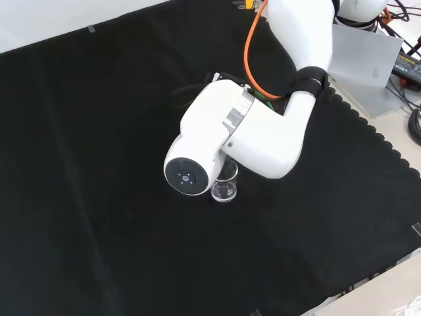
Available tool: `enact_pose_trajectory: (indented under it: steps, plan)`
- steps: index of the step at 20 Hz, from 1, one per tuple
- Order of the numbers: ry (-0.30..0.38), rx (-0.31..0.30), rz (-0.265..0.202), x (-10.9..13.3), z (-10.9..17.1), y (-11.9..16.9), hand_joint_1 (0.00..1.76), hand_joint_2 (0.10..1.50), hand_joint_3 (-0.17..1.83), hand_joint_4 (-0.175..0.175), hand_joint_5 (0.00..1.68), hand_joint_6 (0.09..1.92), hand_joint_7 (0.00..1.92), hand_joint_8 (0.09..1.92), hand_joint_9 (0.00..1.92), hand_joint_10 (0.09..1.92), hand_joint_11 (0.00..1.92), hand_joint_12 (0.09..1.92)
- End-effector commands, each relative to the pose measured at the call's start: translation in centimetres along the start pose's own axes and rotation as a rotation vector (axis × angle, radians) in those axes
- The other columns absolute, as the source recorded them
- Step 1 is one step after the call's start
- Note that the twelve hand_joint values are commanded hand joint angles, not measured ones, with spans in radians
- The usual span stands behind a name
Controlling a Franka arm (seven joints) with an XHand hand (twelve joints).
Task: Pour the water from the handheld beaker into the one on the table.
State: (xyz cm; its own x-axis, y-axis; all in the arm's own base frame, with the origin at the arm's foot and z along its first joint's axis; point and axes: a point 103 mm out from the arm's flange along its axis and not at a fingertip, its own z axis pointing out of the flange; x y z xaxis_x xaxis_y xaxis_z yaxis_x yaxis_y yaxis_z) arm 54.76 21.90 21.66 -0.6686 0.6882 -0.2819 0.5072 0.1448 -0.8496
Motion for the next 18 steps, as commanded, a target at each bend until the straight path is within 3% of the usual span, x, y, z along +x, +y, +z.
enact_pose_trajectory:
  steps: [1,6,18]
  plan:
    - [0.005,-0.015,-0.004,-0.1,0.0,-0.2,1.30,0.53,1.01,-0.175,1.13,1.07,1.20,1.05,1.55,1.00,1.20,0.90]
    - [0.037,-0.038,-0.024,-0.4,0.2,-0.5,1.30,0.53,1.01,-0.175,1.13,1.07,1.20,1.05,1.56,1.00,1.21,0.90]
    - [0.135,-0.215,-0.078,-1.5,0.7,-1.5,1.30,0.53,1.01,-0.175,1.13,1.07,1.20,1.05,1.56,1.00,1.21,0.90]
